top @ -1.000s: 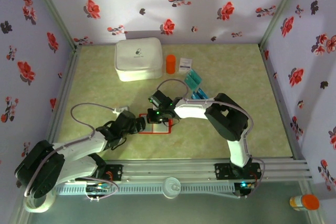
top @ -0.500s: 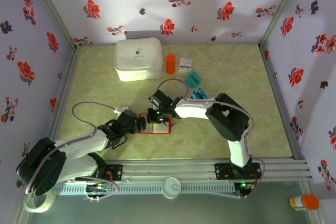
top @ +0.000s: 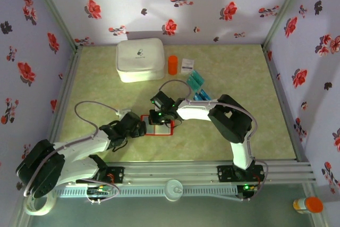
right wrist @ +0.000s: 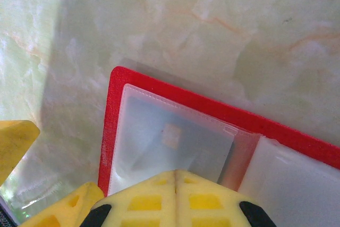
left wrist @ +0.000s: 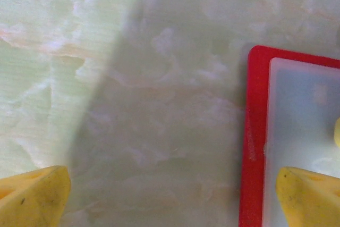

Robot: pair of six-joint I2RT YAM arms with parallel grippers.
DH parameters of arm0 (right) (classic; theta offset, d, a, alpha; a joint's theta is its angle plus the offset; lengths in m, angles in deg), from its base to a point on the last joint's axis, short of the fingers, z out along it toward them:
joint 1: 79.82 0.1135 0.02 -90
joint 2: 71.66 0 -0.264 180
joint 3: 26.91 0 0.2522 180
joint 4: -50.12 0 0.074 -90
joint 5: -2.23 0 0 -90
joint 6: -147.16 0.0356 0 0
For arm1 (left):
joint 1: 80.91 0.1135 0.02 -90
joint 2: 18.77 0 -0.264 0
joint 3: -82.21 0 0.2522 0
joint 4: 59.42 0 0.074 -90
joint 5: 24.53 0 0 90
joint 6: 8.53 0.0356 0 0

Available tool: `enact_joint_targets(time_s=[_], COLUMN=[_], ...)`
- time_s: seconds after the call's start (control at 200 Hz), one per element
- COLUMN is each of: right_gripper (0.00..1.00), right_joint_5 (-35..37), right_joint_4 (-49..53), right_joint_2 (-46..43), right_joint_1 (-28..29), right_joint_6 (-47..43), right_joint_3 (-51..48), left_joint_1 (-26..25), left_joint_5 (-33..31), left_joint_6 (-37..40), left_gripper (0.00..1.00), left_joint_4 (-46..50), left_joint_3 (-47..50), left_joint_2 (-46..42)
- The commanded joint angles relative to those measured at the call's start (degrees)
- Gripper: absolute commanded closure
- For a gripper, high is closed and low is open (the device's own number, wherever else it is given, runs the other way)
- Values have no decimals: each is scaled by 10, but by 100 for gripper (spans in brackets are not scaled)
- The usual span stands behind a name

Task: Put the credit cards into the card holder

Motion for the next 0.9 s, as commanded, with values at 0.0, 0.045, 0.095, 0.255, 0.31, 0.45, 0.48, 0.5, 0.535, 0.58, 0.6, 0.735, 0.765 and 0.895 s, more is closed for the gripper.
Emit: enact_joint_targets(time_s=[0.0,0.045,0.095,0.255,0.31,0.45,0.48,0.5,0.535,0.58,0.6,0.735,0.765,0.895], right_gripper=[94,93,93,93,93,93,93,93,93,93,93,91,91,86], right_joint_5=[-4,-4,-4,-7,-8,-10,-11,-11,-13,-15,-15,-16,-14,5], right_joint_4=[-5,-4,-5,-8,-9,-10,-9,-8,-5,0,3,22,27,78], right_joint_2=[1,1,1,2,2,-1,-3,-4,-6,-13,-16,-53,-63,-122], right_joint_1=[-3,-3,-3,-3,-3,-3,-3,-3,-5,-6,-7,-24,-28,-57], right_joint_6=[9,9,10,13,13,15,15,15,14,11,10,1,-3,-35], right_joint_3=[-8,-8,-8,-9,-9,-5,-3,-1,4,10,13,26,26,23], left_joint_1=[-7,-10,-12,-19,-23,-33,-35,-36,-38,-40,-40,-44,-44,-45], left_joint_5=[-22,-22,-22,-23,-25,-41,-44,-47,-51,-53,-54,-57,-57,-58], left_joint_6=[9,11,16,32,37,37,36,34,30,26,25,15,14,11], left_gripper=[0,0,0,0,0,0,0,0,0,0,0,0,0,0], left_joint_4=[29,25,20,14,14,21,24,25,29,32,34,36,35,33], left_joint_3=[-14,-16,-18,-31,-36,-42,-42,-42,-42,-43,-43,-40,-39,-37], left_joint_2=[-6,-4,0,24,33,53,57,58,62,67,69,76,76,73])
